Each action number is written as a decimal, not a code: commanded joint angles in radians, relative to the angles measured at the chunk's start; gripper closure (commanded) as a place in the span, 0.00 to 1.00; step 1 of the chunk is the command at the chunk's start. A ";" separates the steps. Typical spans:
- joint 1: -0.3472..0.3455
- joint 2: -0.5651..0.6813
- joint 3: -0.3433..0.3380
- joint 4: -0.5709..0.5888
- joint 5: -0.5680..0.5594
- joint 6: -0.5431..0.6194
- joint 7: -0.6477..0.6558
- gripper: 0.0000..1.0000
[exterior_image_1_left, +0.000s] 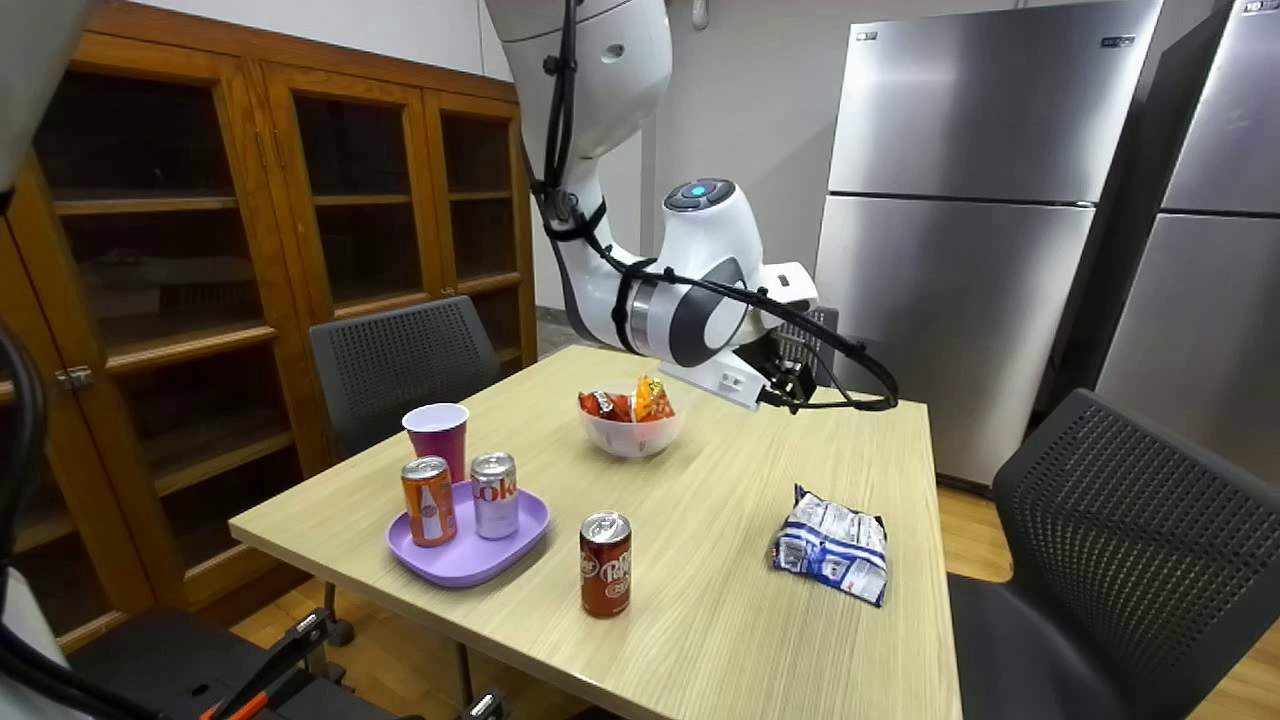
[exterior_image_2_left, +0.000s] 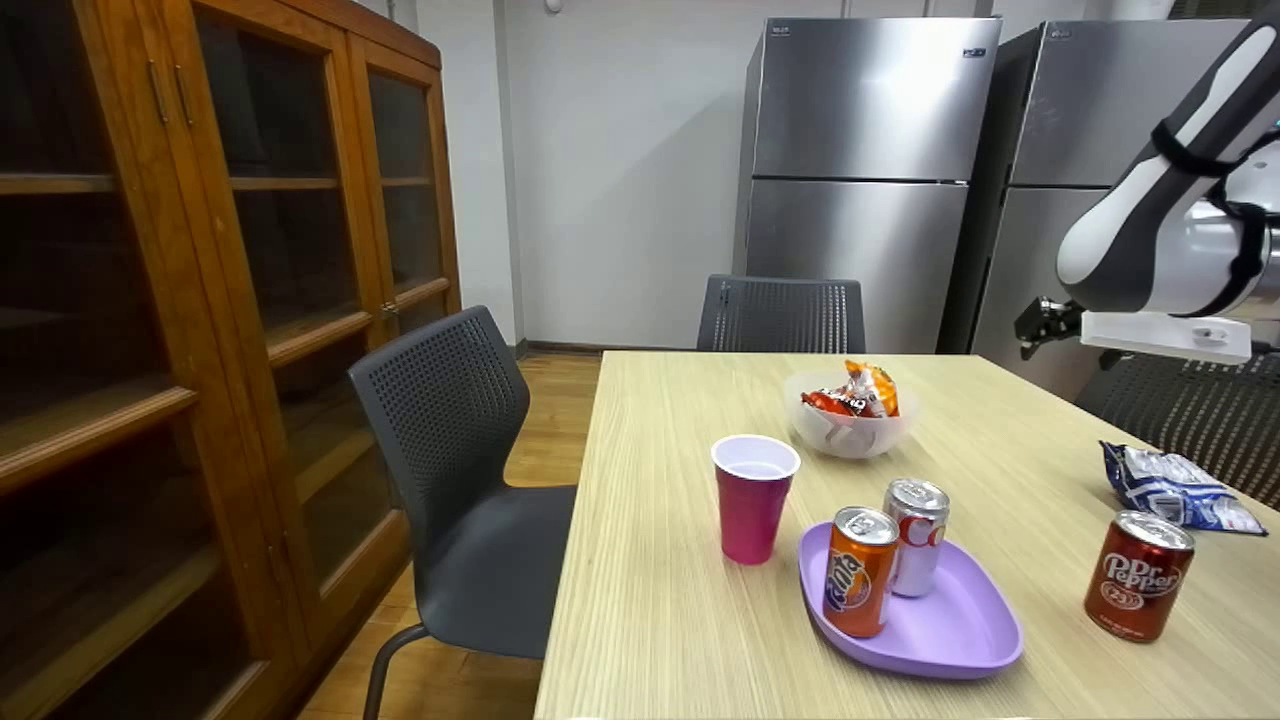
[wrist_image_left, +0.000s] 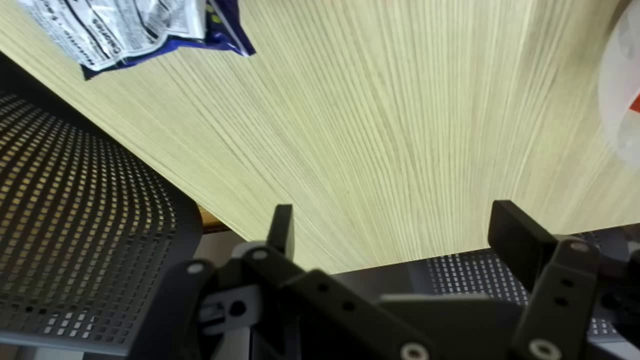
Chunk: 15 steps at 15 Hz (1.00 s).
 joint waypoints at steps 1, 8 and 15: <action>0.060 -0.016 -0.092 -0.012 0.032 -0.035 0.007 0.00; 0.184 0.034 -0.276 0.001 0.077 -0.063 0.028 0.00; 0.270 0.077 -0.374 0.006 0.114 -0.112 0.073 0.00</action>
